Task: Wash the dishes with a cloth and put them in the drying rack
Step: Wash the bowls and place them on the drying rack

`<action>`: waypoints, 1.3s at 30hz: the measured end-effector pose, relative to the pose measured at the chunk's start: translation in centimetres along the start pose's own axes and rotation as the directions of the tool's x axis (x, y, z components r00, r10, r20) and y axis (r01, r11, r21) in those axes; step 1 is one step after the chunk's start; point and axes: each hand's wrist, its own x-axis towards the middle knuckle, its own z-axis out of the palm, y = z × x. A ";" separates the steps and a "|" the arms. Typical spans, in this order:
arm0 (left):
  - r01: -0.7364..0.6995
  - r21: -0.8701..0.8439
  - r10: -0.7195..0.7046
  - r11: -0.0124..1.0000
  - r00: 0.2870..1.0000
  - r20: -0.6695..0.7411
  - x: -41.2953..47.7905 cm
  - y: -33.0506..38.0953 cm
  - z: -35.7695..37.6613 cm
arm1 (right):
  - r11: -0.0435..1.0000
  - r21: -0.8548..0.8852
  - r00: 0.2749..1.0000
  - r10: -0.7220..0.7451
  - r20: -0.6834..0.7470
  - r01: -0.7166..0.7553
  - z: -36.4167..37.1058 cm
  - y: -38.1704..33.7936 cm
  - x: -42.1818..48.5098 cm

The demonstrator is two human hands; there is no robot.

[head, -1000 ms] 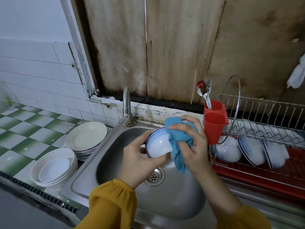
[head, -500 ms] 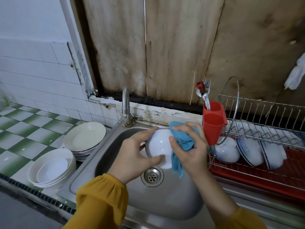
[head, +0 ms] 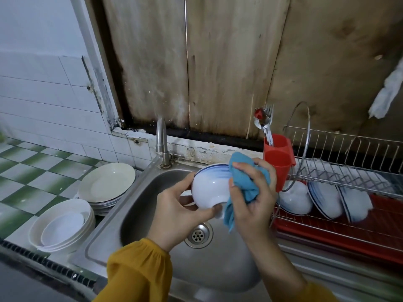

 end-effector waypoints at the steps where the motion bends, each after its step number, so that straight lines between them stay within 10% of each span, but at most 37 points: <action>1: -0.008 -0.030 0.008 1.000 1.000 -0.010 -0.1 0.0 0.0 | 0.998 -0.021 0.998 -0.058 0.006 0.058 -0.1 -0.1 0.2; 6: 0.070 -0.231 -0.058 0.970 0.997 0.059 -0.2 -0.1 -0.8 | 0.970 0.216 0.989 0.127 -0.074 -0.108 -0.1 0.8 -0.3; 13: 0.447 -0.357 -0.303 0.820 0.869 0.391 0.0 -0.5 -1.3 | 0.917 0.094 0.882 -0.398 0.251 0.387 -1.0 -0.1 -0.1; 17: 0.350 -0.298 -0.247 0.888 0.910 0.333 0.5 -0.5 -1.8 | 0.918 0.377 0.982 0.061 0.177 -0.125 -0.3 -2.7 0.6; 20: 0.183 -0.138 -0.151 0.973 0.965 0.213 0.1 -0.4 -2.0 | 0.755 0.439 0.866 0.482 0.133 -0.487 0.1 -3.6 3.2; 24: -0.013 -0.046 0.017 0.999 0.996 0.086 -0.7 0.4 -1.3 | 0.769 0.117 0.726 0.526 0.443 -0.629 0.7 -4.8 4.8; 32: -0.147 0.142 0.149 0.979 0.989 -0.002 -1.0 0.1 -2.3 | 0.940 -0.240 0.449 0.329 0.831 -0.244 -0.3 -6.3 2.4; 36: -0.178 0.129 0.184 0.976 0.982 -0.037 -1.7 0.4 -1.5 | 0.889 -0.138 0.690 0.430 0.582 -0.437 0.3 -5.7 3.1; 39: -0.181 0.118 0.186 0.976 0.982 -0.036 -1.4 0.3 -1.4 | 0.869 -0.117 0.689 0.457 0.562 -0.480 1.7 -5.8 1.8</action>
